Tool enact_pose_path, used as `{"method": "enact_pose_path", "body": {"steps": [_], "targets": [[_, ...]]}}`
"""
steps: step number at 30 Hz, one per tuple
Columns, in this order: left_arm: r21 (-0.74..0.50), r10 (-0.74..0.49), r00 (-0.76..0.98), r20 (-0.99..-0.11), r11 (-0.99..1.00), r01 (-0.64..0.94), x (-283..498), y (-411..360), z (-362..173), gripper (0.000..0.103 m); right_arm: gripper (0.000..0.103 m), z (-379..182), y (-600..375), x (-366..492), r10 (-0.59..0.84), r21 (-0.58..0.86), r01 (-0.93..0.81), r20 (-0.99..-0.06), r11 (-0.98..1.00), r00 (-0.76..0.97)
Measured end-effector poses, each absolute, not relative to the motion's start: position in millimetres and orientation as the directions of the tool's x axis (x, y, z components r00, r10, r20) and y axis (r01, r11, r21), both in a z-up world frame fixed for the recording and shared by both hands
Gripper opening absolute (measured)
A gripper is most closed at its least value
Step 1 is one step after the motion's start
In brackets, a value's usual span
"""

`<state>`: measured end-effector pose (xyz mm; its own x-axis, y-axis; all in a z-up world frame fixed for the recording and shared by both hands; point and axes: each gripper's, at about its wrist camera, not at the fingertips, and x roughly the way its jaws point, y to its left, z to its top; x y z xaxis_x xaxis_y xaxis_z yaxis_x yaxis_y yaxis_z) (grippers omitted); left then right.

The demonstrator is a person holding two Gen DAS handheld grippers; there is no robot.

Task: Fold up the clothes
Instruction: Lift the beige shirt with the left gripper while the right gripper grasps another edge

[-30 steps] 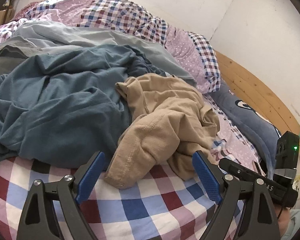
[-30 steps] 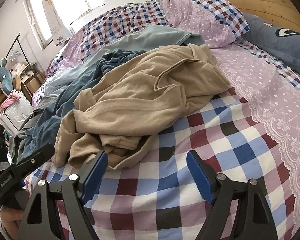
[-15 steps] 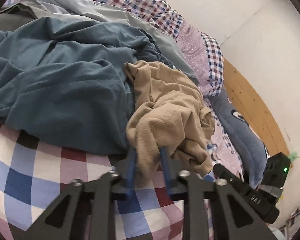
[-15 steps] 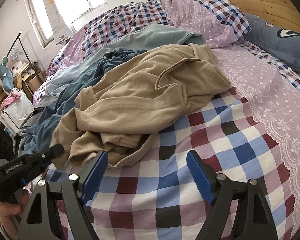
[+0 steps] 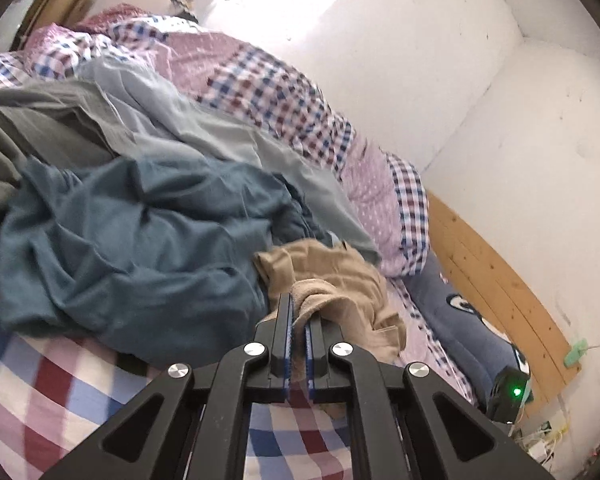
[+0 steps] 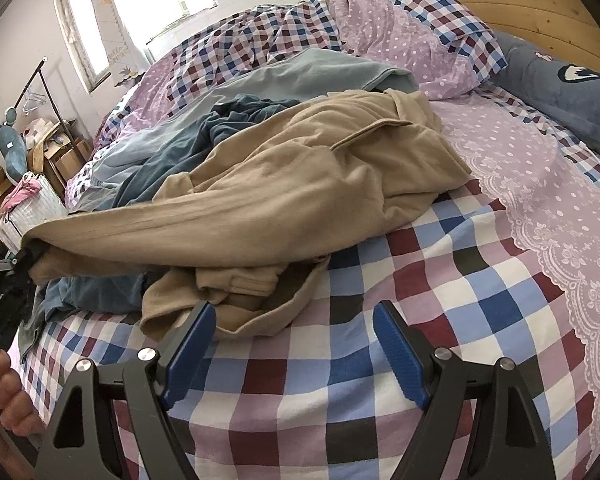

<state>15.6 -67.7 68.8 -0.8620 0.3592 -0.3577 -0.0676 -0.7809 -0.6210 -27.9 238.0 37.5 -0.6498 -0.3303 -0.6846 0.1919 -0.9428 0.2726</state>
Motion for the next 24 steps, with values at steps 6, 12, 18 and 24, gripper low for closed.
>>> {"method": "enact_pose_path", "body": {"steps": [6, 12, 18, 24], "targets": [[-0.6, 0.296, -0.888, -0.351, -0.8, -0.03, 23.2, -83.7, 72.2, 0.003, 0.084, 37.9, 237.8, -30.1, -0.325, 0.278, 0.178, -0.68, -0.944, -0.657], [-0.586, 0.228, -0.91, -0.345, -0.81, 0.019, 34.0, -102.4, 77.1, 0.003, 0.084, 38.8, 233.7, -30.3, -0.328, 0.282, 0.18, -0.674, -0.943, -0.662], [-0.578, 0.15, -0.92, -0.362, -0.81, 0.095, 41.1, -119.7, 75.9, 0.003, 0.084, 41.4, 230.9, -30.2, -0.329, 0.283, 0.183, -0.661, -0.942, -0.674], [-0.59, 0.105, -0.924, -0.368, -0.795, 0.144, 44.8, -134.9, 73.8, 0.003, 0.084, 49.6, 248.7, -37.2, -0.293, 0.276, 0.144, -0.641, -0.95, -0.709]]}}
